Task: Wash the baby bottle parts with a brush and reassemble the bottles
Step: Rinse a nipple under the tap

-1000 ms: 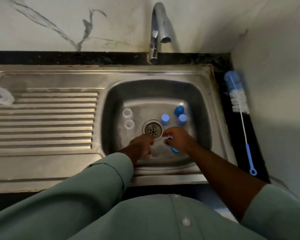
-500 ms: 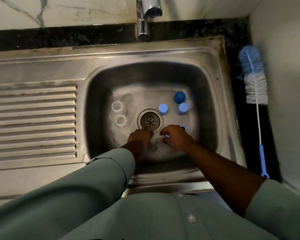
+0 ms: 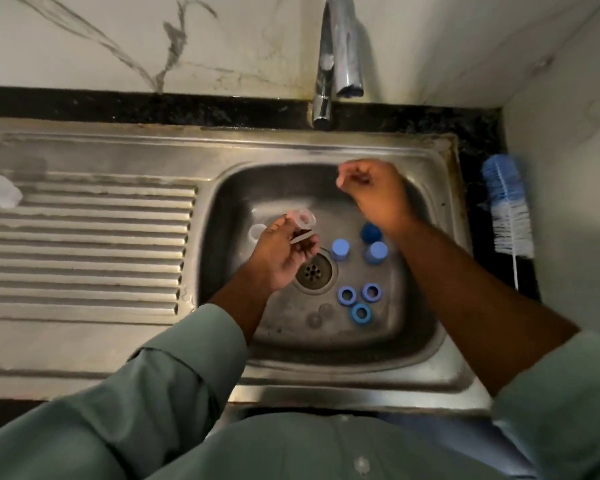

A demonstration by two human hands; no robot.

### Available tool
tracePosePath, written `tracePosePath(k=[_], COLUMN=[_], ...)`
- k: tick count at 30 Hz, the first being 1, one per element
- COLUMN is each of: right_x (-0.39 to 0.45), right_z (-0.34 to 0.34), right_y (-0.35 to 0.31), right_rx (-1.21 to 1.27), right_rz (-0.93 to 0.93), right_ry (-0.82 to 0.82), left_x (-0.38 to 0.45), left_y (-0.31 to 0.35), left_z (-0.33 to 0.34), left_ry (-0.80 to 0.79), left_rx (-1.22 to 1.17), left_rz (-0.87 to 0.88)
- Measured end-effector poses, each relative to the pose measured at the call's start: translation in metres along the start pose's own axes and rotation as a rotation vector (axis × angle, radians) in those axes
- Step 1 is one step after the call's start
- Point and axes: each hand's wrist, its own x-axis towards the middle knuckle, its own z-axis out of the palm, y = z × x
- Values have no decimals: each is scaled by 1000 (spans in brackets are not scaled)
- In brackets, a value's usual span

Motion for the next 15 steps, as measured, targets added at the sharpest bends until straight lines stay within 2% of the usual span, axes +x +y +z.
tracePosePath(k=[3,7,9,10,11,13,14,15], right_x=[42,68,68,68,71,77,81,86], right_z=[-1,14,19,20,20,17,14,13], right_y=[-29,-39,-42,-45,-45,-49,-47,-42], right_rx=[-106,-318,-328,-298,-240,-107,-65,-40], right_rz=[-90,-188,-272,-319,-337,-294,-251,-215], right_ry=[15,-224,-330,-292,-183,149,244,232], left_x=[4,16,23,27,33,45,49,52], left_y=[4,7,6,6,5,5,5,4], left_z=[13,24,27,29,31,33,34,35], left_ry=[38,2,-22,-36,-49,-68,-67,-69], left_rx=[-161,-248,-239,-237,-239,-259,-273,-288], left_rz=[-33,-114,-137,-141,-135,-121,-118,-115])
